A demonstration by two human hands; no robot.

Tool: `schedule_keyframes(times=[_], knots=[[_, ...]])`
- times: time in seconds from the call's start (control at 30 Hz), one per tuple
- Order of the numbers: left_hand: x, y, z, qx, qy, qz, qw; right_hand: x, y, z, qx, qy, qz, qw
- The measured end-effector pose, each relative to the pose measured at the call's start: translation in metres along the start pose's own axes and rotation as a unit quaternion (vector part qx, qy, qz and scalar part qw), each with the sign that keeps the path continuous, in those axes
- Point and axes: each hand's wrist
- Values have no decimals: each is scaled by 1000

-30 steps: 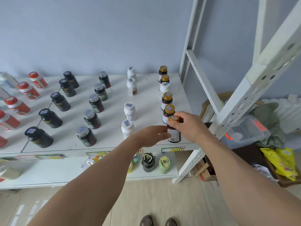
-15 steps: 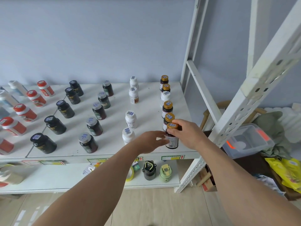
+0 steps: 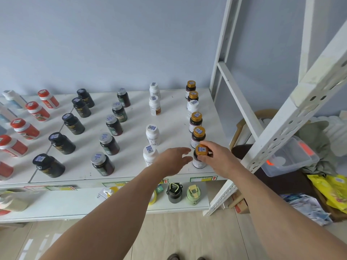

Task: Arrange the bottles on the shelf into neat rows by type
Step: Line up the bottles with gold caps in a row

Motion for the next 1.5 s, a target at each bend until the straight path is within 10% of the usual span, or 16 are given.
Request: schedule_keyframes(times=[1.5], knots=[[85, -28, -2, -188, -73, 97, 975, 103, -18, 30, -17, -24, -25, 999]])
Point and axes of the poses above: each hand's wrist, its own x-axis towards the middle knuckle, its own y-axis out of the palm, z = x × y, and after that the axes turned 15 degrees about -z, right-handed
